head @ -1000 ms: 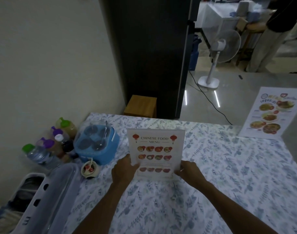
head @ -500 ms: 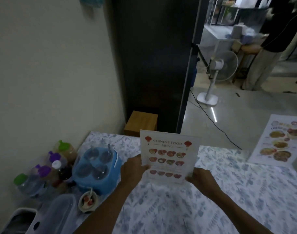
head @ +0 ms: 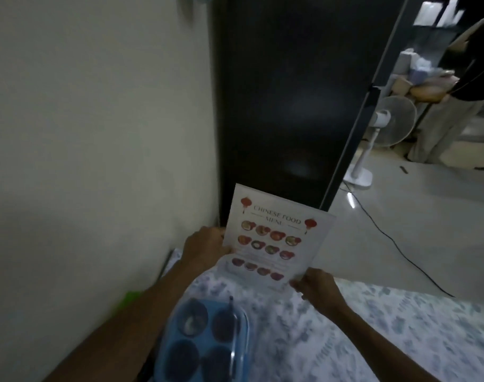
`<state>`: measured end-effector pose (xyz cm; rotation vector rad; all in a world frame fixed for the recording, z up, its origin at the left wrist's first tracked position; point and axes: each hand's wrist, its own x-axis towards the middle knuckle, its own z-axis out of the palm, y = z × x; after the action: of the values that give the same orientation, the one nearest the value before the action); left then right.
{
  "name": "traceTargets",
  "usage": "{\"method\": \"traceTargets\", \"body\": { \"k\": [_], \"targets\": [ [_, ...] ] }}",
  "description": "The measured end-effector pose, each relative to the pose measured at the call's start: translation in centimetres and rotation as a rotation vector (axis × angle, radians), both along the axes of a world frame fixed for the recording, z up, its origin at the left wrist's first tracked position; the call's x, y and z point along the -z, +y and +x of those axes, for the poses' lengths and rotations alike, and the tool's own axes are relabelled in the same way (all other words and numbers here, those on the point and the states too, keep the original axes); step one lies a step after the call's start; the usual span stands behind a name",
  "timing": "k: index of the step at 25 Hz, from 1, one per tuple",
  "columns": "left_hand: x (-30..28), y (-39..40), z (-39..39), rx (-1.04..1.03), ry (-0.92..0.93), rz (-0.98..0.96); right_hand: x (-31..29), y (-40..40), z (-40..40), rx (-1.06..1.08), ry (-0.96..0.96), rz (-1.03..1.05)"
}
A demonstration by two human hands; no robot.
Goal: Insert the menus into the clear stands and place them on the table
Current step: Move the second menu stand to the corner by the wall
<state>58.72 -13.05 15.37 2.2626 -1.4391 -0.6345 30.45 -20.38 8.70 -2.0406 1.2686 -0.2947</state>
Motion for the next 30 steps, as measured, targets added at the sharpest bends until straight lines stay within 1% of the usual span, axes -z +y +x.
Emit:
{"method": "traceTargets", "body": {
  "k": [2,5,9,15,19,21,23,26,28,30],
  "targets": [
    [2.1,0.2,4.6,-0.061,0.000,0.016,1.8,-0.9,5.5,-0.026,-0.017,0.008],
    [4.3,0.6,9.5,-0.145,0.013,0.021,4.2,-1.8,11.2,-0.060,-0.036,0.043],
    [6.7,0.7,12.8,-0.197,0.035,0.005,6.5,-2.7,15.3,-0.088,-0.027,0.032],
    [7.9,-0.2,12.3,-0.276,-0.119,0.026,6.9,-3.9,16.4,-0.096,0.000,0.044],
    [8.1,0.2,12.3,-0.336,-0.155,0.038,6.6,-3.5,17.5,-0.084,-0.028,0.055],
    [8.0,0.5,12.3,-0.374,-0.165,0.078,6.5,-3.0,18.5,-0.093,-0.062,0.050],
    [8.1,1.0,12.3,-0.365,-0.172,0.128,6.7,-2.6,19.4,-0.093,-0.091,0.032],
    [8.0,1.3,11.9,-0.333,-0.208,0.176,7.3,-2.3,20.1,-0.078,-0.050,0.020],
    [8.2,1.2,11.3,-0.301,-0.242,0.184,7.5,-2.2,20.3,-0.059,-0.020,0.013],
    [8.1,1.1,10.5,-0.281,-0.212,0.166,7.5,-2.2,20.7,-0.054,-0.016,0.009]
  ]
}}
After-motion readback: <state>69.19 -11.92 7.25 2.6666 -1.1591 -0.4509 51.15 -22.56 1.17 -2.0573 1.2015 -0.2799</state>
